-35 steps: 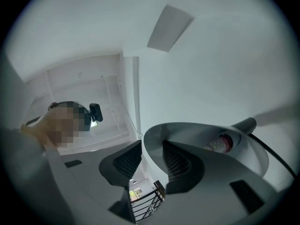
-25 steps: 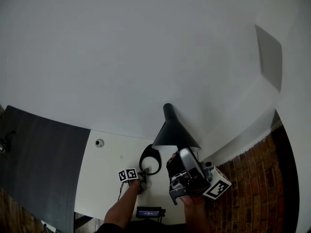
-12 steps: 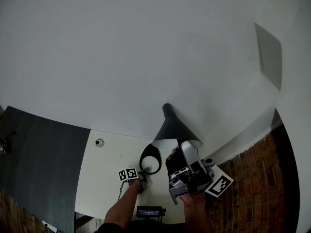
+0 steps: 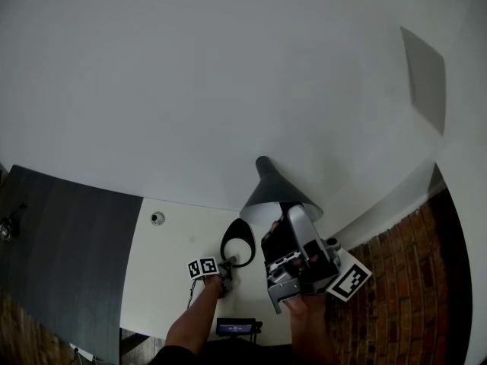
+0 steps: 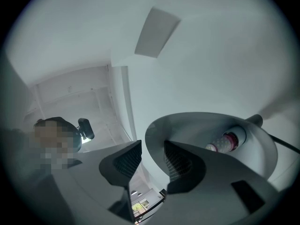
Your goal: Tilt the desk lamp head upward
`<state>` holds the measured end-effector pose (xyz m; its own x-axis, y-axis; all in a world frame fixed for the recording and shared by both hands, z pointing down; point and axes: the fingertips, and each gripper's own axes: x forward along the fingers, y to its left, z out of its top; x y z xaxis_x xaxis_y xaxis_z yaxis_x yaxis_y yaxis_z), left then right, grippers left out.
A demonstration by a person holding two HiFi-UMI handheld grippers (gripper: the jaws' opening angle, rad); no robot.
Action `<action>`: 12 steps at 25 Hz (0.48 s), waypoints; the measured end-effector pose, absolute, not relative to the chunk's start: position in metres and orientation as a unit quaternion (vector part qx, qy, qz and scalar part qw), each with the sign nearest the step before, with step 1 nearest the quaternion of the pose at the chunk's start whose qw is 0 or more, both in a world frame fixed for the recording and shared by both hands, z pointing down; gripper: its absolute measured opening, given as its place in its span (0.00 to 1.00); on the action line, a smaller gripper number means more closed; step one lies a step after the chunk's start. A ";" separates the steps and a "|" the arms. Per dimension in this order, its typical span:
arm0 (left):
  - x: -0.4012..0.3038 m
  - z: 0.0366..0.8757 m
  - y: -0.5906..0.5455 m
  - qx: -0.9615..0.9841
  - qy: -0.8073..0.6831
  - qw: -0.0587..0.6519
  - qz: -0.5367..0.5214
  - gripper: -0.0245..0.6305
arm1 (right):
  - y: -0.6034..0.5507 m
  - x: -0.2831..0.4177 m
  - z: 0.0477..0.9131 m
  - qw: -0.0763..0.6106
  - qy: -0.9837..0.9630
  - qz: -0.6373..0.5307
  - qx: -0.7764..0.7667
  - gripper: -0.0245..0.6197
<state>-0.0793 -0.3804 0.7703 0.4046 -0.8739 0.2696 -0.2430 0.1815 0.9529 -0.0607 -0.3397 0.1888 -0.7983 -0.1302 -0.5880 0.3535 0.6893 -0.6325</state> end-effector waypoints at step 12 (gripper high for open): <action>-0.076 0.771 -0.380 0.585 -0.480 0.606 -0.244 0.05 | -0.344 -0.062 0.185 0.314 0.856 -0.406 0.058 0.26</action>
